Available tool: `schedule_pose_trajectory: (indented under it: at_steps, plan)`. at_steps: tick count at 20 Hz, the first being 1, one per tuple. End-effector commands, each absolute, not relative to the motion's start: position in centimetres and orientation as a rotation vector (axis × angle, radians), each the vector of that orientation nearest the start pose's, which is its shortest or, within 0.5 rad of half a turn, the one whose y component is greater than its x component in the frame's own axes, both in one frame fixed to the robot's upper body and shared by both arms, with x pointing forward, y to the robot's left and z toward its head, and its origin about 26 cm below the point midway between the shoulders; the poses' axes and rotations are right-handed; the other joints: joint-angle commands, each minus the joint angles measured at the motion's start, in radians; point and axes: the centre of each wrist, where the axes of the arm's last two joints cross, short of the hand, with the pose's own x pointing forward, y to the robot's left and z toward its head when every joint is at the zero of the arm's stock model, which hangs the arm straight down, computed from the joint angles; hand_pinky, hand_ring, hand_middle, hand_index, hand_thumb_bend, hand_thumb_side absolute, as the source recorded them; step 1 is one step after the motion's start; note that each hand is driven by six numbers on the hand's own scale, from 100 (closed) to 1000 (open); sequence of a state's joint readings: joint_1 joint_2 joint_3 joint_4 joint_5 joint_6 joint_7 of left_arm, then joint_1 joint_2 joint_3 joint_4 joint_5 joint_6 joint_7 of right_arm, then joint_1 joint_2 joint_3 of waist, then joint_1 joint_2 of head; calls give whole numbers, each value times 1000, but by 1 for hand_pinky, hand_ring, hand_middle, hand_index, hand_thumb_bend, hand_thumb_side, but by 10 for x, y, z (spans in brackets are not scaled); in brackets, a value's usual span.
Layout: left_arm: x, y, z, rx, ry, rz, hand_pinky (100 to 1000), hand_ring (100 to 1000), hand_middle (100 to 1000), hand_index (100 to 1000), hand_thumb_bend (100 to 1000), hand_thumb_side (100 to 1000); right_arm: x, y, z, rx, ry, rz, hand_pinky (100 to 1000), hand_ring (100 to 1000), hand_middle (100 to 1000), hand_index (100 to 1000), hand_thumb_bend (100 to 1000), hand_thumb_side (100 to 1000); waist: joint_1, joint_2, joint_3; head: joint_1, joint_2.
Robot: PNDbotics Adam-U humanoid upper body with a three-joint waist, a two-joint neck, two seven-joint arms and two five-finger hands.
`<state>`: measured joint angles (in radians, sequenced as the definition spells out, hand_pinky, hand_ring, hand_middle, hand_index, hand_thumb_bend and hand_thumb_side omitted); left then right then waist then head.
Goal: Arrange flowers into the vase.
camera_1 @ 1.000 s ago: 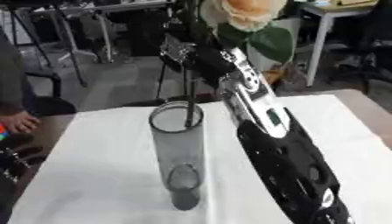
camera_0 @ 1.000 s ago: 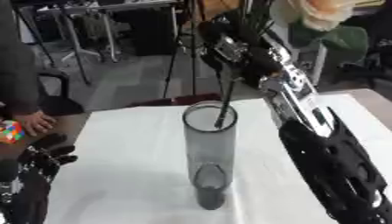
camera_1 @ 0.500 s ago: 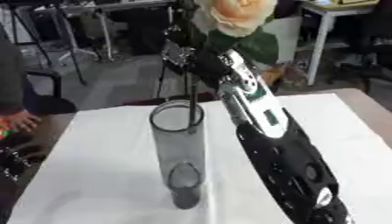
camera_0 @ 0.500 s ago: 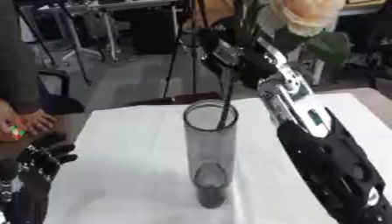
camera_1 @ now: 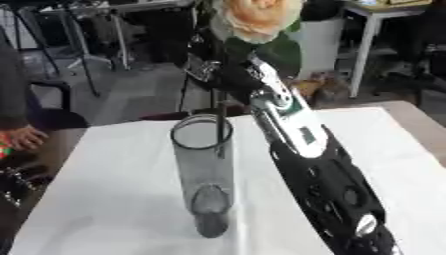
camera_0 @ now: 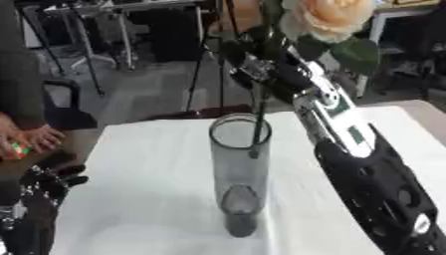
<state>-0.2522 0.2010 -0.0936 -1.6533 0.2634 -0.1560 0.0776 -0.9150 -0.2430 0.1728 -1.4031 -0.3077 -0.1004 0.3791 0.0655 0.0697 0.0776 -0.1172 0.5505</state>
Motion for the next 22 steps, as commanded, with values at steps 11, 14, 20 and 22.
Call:
schedule_pose_trajectory:
  at_steps: [11, 14, 20, 22]
  plan:
    - [333, 240, 94, -168, -2038, -35, 691, 698, 719, 790, 1000, 871, 428, -165, 262, 511, -2198, 866, 100, 152, 111, 225, 386, 380, -4, -3, 2, 2, -3]
    - [333, 240, 94, -168, -2039, -34, 691, 697, 719, 790, 1000, 871, 430, -167, 259, 495, -2189, 865, 100, 243, 187, 221, 381, 390, -5, 0, 2, 2, -3]
    - [333, 240, 93, -168, -2037, -32, 692, 697, 720, 789, 1000, 871, 433, -170, 255, 466, -2178, 865, 185, 334, 249, 215, 381, 392, -4, 2, 1, 3, -3]
    - [333, 240, 93, -168, -2037, -31, 692, 697, 719, 789, 1000, 871, 433, -170, 254, 460, -2174, 867, 253, 375, 275, 217, 382, 392, -4, 2, 1, 3, -3]
